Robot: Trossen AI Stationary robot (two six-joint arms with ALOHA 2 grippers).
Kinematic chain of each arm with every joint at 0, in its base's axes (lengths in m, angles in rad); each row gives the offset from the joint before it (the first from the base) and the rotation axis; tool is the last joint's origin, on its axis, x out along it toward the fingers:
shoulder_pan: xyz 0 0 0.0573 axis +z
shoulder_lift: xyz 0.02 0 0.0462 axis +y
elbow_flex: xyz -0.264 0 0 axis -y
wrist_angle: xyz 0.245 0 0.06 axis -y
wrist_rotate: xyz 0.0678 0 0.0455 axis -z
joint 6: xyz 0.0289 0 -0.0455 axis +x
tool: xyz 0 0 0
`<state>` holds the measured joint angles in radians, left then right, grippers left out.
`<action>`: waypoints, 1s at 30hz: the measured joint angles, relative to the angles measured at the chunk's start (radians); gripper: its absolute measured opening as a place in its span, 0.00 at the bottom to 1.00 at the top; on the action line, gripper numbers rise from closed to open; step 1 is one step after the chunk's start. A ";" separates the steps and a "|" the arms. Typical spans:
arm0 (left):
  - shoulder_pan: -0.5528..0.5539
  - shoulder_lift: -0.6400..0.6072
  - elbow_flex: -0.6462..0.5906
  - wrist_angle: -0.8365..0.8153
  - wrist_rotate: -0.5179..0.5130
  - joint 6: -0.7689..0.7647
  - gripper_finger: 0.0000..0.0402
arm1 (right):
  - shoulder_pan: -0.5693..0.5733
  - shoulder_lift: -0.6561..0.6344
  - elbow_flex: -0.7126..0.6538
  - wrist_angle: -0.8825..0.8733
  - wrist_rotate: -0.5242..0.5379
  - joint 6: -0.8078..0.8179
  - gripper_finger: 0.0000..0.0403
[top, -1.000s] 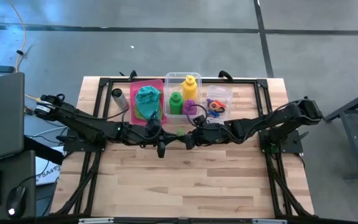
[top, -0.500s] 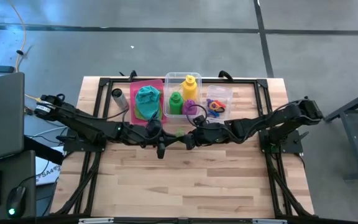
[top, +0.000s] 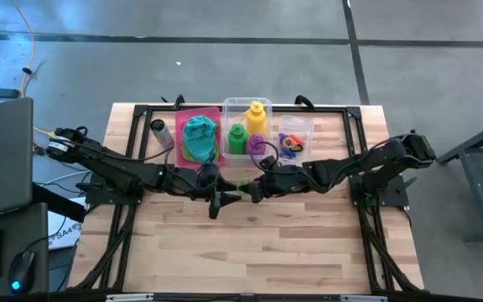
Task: Pick & Place Sports Items
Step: Put the bottom green spring keychain into the right transparent bin
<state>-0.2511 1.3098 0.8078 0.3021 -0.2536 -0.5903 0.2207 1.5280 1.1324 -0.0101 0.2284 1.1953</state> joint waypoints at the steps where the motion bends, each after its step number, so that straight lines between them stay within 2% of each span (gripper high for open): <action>1: 0.001 0.000 0.000 0.000 0.013 0.000 0.46 | -0.001 0.000 0.000 0.000 0.000 -0.007 0.05; 9: 0.001 0.000 0.000 -0.002 0.029 0.000 0.46 | 0.000 -0.005 0.000 -0.001 -0.026 -0.021 0.05; 17: 0.001 -0.005 0.000 -0.078 0.044 -0.005 0.46 | 0.000 -0.057 0.000 -0.010 -0.026 -0.068 0.05; 24: 0.006 -0.032 0.000 -0.109 0.044 -0.009 0.46 | 0.000 -0.144 0.000 -0.169 -0.026 -0.133 0.05; 30: 0.022 -0.057 0.000 -0.140 0.044 -0.010 0.46 | -0.001 -0.244 0.001 -0.315 0.022 -0.184 0.05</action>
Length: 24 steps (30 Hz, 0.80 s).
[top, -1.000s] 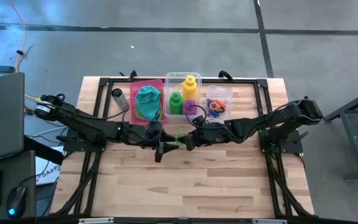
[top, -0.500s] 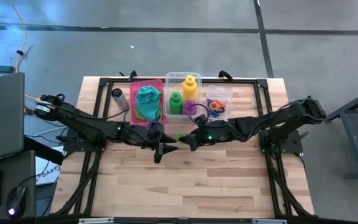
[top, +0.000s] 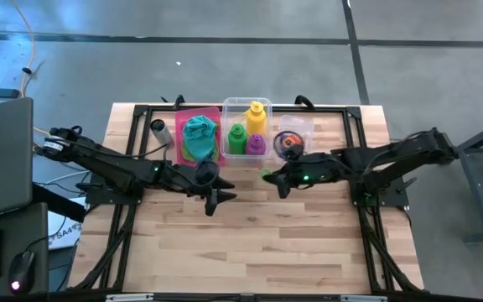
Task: Pick & Place Sports Items
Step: Put the bottom green spring keychain into the right transparent bin
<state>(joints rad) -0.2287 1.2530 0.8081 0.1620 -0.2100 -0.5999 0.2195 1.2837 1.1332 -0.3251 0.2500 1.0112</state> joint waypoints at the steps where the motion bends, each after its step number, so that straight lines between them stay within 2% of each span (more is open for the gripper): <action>1: 0.004 -0.004 0.000 -0.014 0.000 0.000 0.46 | 0.000 -0.013 0.000 -0.015 0.015 -0.006 0.05; 5: 0.019 -0.011 0.000 -0.040 -0.002 -0.003 0.46 | -0.017 -0.082 0.000 -0.115 0.046 -0.022 0.05; 13: 0.054 -0.011 0.000 -0.064 -0.002 -0.002 0.46 | -0.079 -0.184 -0.001 -0.308 0.043 -0.054 0.05; 24: 0.115 -0.029 0.000 -0.096 -0.004 0.014 0.46 | -0.204 -0.226 -0.001 -0.547 0.031 -0.174 0.05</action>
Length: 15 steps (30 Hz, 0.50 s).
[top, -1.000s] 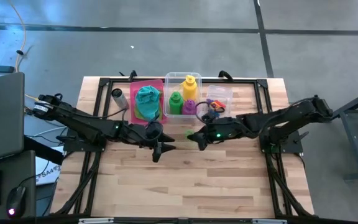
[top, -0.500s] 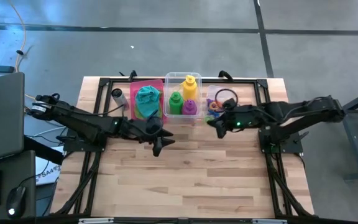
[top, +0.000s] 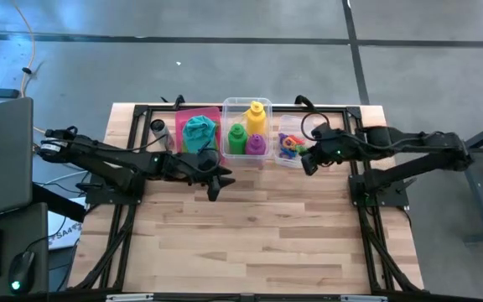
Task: Pick & Place Sports Items
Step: Put the bottom green spring keychain into the right transparent bin
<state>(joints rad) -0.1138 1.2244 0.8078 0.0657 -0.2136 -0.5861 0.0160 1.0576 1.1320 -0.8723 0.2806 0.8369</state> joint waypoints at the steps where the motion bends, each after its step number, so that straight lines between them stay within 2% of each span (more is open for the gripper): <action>1: 0.007 -0.003 0.000 -0.003 0.000 0.009 0.46 | -0.012 -0.001 0.000 -0.021 0.000 -0.014 0.05; 6: 0.051 -0.023 0.000 -0.001 -0.006 0.060 0.46 | -0.081 0.015 0.000 -0.071 0.002 -0.108 0.05; 10: 0.084 -0.047 0.000 -0.051 -0.051 0.095 0.46 | -0.148 0.024 0.000 -0.071 0.006 -0.202 0.05; 15: 0.127 -0.084 0.000 -0.118 -0.057 0.127 0.46 | -0.231 0.048 0.000 -0.072 -0.001 -0.319 0.05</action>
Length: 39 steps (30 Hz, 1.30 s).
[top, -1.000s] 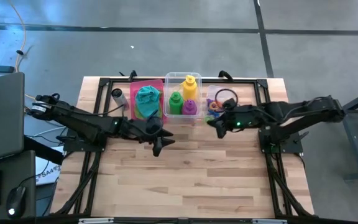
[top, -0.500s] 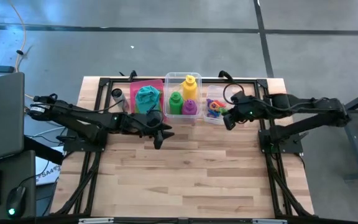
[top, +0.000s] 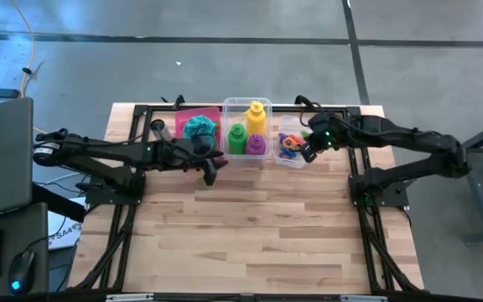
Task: Pick & Place Sports Items
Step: Put the bottom green spring keychain into the right transparent bin
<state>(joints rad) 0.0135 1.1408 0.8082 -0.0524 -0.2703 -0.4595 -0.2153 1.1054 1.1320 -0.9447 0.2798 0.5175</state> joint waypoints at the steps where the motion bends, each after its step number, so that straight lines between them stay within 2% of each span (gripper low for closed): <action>1: 0.009 -0.005 -0.001 -0.010 -0.001 0.001 0.46 | -0.018 0.006 0.000 0.001 -0.002 -0.026 0.05; 9: 0.050 -0.054 -0.001 -0.043 -0.005 0.045 0.46 | -0.144 0.069 0.000 0.008 -0.085 -0.195 0.05; 19: 0.058 -0.079 -0.001 -0.054 -0.006 0.044 0.46 | -0.294 0.178 0.000 0.076 -0.299 -0.446 0.05; 28: 0.039 -0.081 -0.001 -0.054 -0.007 0.035 0.46 | -0.426 0.290 0.000 0.113 -0.412 -0.587 0.05; 39: 0.034 -0.081 -0.001 -0.054 -0.007 -0.010 0.46 | -0.531 0.398 0.000 0.143 -0.440 -0.630 0.05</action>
<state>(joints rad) 0.0471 1.0599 0.8074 -0.1059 -0.2771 -0.4694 -0.7458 1.5033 1.1320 -0.8017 -0.1601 -0.1127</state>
